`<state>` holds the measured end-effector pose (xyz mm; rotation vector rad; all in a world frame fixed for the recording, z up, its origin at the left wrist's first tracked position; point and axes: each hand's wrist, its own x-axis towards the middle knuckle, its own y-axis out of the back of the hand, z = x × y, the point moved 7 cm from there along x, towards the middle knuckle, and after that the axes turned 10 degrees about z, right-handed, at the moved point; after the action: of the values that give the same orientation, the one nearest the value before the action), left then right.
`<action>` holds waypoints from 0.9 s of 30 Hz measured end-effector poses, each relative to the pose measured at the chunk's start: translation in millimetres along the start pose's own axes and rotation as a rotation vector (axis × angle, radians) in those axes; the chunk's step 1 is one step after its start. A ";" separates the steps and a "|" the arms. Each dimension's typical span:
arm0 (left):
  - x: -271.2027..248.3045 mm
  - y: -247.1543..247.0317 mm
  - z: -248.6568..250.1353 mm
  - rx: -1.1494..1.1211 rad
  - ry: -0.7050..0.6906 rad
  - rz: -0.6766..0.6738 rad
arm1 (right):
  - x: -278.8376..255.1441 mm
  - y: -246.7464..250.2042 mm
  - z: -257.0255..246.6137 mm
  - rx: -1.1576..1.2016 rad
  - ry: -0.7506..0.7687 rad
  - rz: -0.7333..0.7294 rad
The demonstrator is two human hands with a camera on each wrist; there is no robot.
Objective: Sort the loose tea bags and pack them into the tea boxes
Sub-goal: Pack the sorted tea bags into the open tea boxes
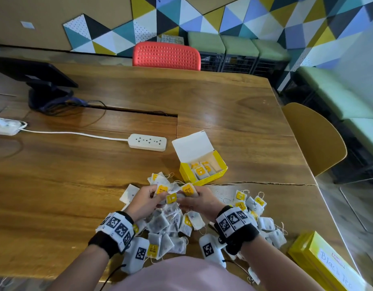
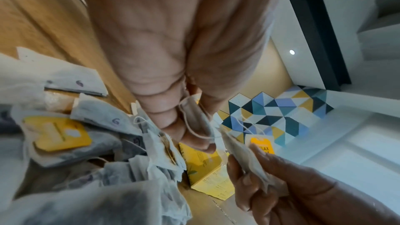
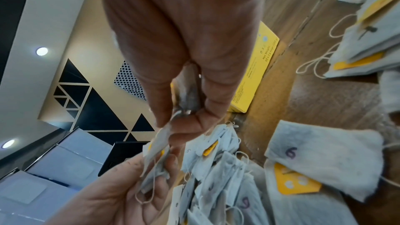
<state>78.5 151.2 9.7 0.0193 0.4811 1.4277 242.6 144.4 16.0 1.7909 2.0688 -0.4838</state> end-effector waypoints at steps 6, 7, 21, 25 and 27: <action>-3.0 -6.5 -9.9 -0.352 0.271 0.012 | 1.8 6.2 1.1 0.103 -0.004 0.056; -4.7 -9.1 -8.5 -0.403 0.300 0.008 | 1.7 6.0 0.4 0.114 0.002 0.056; 9.5 -8.5 -4.1 -0.444 0.170 0.128 | 8.0 -19.7 -26.8 0.086 -0.049 -0.038; 14.0 5.3 -0.3 -0.522 0.184 0.243 | 12.6 -12.8 -34.5 -0.036 -0.104 0.047; 15.4 7.9 0.6 -0.555 0.199 0.265 | 16.7 -9.1 -38.6 -0.135 -0.074 0.071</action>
<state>72.2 167.2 7.9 -0.5252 0.2342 1.7939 229.6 176.1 41.9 1.7346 1.9328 -0.3755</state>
